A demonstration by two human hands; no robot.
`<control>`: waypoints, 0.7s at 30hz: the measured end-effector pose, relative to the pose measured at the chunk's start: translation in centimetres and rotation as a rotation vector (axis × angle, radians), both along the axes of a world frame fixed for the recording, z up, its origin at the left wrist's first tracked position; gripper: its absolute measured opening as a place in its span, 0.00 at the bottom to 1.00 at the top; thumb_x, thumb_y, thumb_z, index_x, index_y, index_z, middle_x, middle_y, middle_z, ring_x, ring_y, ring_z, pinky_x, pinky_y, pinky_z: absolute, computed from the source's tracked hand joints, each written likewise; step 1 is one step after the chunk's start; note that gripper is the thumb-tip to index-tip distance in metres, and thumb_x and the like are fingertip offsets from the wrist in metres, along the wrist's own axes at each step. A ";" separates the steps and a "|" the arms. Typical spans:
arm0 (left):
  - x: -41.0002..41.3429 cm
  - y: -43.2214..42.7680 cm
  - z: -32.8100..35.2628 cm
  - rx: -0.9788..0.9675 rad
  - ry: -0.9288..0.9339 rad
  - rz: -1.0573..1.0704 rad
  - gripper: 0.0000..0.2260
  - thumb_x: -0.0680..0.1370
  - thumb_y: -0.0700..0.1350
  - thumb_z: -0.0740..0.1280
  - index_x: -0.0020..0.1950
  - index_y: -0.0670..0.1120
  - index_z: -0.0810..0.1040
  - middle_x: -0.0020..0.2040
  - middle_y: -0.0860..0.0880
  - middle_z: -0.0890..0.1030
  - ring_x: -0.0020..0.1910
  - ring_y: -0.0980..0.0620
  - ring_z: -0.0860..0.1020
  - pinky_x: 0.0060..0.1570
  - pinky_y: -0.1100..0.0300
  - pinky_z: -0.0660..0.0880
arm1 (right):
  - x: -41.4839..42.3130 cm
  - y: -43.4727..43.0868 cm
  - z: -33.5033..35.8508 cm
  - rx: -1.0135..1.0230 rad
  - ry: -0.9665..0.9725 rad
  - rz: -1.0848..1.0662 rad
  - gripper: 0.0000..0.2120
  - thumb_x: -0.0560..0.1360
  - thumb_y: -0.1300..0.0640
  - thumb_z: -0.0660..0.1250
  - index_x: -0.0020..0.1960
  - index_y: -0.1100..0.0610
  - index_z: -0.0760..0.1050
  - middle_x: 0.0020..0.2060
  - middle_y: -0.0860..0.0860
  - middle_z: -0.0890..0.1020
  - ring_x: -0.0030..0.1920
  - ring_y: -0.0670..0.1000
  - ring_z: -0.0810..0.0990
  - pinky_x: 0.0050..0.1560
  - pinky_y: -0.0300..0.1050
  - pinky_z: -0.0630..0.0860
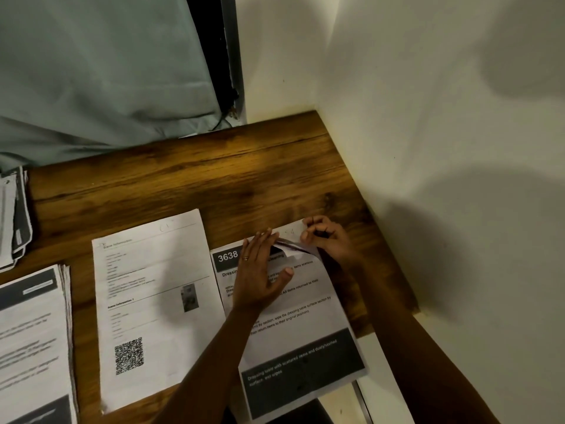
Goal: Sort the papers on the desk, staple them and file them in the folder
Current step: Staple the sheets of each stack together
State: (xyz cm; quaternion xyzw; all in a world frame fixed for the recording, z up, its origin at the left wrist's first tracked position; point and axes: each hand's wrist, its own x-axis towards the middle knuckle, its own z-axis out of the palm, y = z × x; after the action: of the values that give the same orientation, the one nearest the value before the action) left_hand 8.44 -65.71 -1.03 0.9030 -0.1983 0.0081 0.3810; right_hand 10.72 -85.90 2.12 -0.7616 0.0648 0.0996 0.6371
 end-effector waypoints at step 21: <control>-0.3 -0.1 0.4 -0.097 0.031 0.075 0.29 0.73 0.62 0.59 0.68 0.46 0.70 0.68 0.44 0.70 0.71 0.54 0.58 0.71 0.46 0.59 | 3.2 1.5 -1.3 -0.539 0.012 -0.226 0.06 0.73 0.56 0.71 0.45 0.58 0.77 0.44 0.52 0.79 0.45 0.48 0.76 0.48 0.44 0.75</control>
State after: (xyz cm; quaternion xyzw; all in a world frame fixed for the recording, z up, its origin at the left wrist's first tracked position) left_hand 8.14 -65.78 -0.64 0.8903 -0.1576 0.0181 0.4269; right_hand 13.95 -84.38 0.83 -0.8906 0.1773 0.0115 0.4186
